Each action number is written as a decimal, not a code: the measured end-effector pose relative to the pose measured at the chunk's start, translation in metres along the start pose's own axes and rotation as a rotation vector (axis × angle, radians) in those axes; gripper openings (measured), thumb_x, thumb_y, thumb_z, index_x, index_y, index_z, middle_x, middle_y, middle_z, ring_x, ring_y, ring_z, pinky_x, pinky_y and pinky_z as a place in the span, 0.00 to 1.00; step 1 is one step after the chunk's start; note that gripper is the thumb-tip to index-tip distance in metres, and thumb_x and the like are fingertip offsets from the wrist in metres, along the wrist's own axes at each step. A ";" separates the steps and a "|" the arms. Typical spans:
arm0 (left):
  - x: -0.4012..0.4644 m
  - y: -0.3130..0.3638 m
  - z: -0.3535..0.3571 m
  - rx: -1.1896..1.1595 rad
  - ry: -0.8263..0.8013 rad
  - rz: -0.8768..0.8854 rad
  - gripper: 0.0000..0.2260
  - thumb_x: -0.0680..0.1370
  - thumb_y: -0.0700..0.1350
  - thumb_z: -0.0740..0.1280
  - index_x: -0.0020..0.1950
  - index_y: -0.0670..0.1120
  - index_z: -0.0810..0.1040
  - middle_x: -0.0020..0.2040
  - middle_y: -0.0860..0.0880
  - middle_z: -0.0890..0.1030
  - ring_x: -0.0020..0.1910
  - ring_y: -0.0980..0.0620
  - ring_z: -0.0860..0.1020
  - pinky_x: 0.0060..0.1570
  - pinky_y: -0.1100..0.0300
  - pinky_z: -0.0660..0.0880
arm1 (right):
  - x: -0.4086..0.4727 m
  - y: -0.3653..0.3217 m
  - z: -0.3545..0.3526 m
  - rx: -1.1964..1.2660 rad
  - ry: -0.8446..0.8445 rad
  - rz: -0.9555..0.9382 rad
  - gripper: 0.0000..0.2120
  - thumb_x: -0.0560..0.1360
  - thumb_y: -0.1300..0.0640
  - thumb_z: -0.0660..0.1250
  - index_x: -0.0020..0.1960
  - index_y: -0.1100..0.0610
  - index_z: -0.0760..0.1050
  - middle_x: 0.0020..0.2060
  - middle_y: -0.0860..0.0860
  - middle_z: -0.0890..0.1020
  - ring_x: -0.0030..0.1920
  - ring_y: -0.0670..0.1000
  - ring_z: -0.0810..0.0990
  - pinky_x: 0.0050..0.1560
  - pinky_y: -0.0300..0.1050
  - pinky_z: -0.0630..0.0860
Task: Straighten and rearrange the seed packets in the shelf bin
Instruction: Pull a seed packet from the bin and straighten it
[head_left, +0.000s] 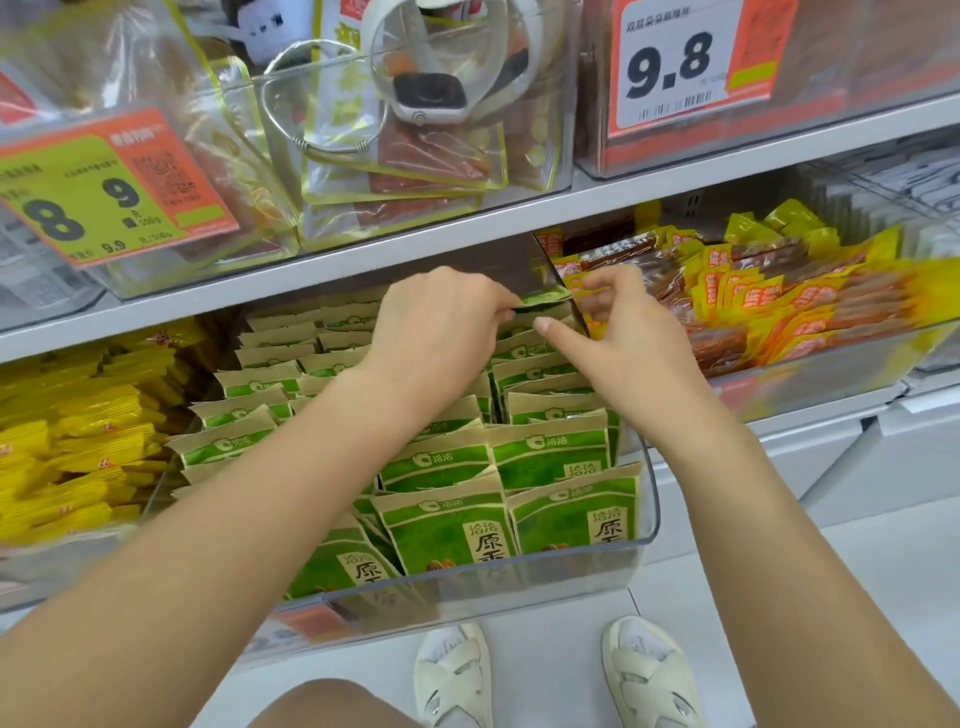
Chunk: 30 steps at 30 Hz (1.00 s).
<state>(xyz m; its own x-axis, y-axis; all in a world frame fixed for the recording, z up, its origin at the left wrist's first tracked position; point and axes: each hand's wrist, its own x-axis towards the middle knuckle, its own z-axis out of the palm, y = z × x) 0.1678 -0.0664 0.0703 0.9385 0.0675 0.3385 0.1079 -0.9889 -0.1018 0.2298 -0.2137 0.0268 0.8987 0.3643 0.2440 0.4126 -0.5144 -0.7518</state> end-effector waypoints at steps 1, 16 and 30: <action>-0.005 -0.001 -0.006 -0.009 0.048 0.022 0.13 0.83 0.50 0.61 0.65 0.58 0.79 0.55 0.49 0.85 0.56 0.44 0.81 0.47 0.51 0.75 | 0.000 0.001 -0.001 -0.021 0.028 -0.011 0.28 0.73 0.42 0.70 0.66 0.52 0.66 0.60 0.49 0.77 0.60 0.51 0.76 0.54 0.46 0.71; -0.015 0.027 -0.074 -1.402 0.248 -0.257 0.14 0.78 0.44 0.70 0.63 0.49 0.74 0.56 0.52 0.83 0.55 0.57 0.81 0.59 0.56 0.78 | -0.024 -0.032 -0.063 0.662 0.096 -0.120 0.16 0.66 0.47 0.73 0.51 0.53 0.78 0.46 0.48 0.85 0.48 0.46 0.83 0.50 0.45 0.81; -0.045 0.061 -0.045 -1.745 -0.137 -0.242 0.17 0.75 0.43 0.69 0.64 0.48 0.76 0.55 0.51 0.85 0.50 0.51 0.85 0.44 0.58 0.82 | -0.048 -0.025 -0.084 0.886 -0.081 0.129 0.15 0.68 0.49 0.66 0.50 0.56 0.80 0.42 0.53 0.86 0.38 0.50 0.84 0.36 0.41 0.81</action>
<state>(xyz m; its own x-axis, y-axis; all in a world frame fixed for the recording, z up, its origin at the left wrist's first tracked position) 0.1170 -0.1361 0.0911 0.9841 0.1390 0.1106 -0.1217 0.0742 0.9898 0.1883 -0.2832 0.0854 0.9033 0.4156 0.1061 0.0133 0.2201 -0.9754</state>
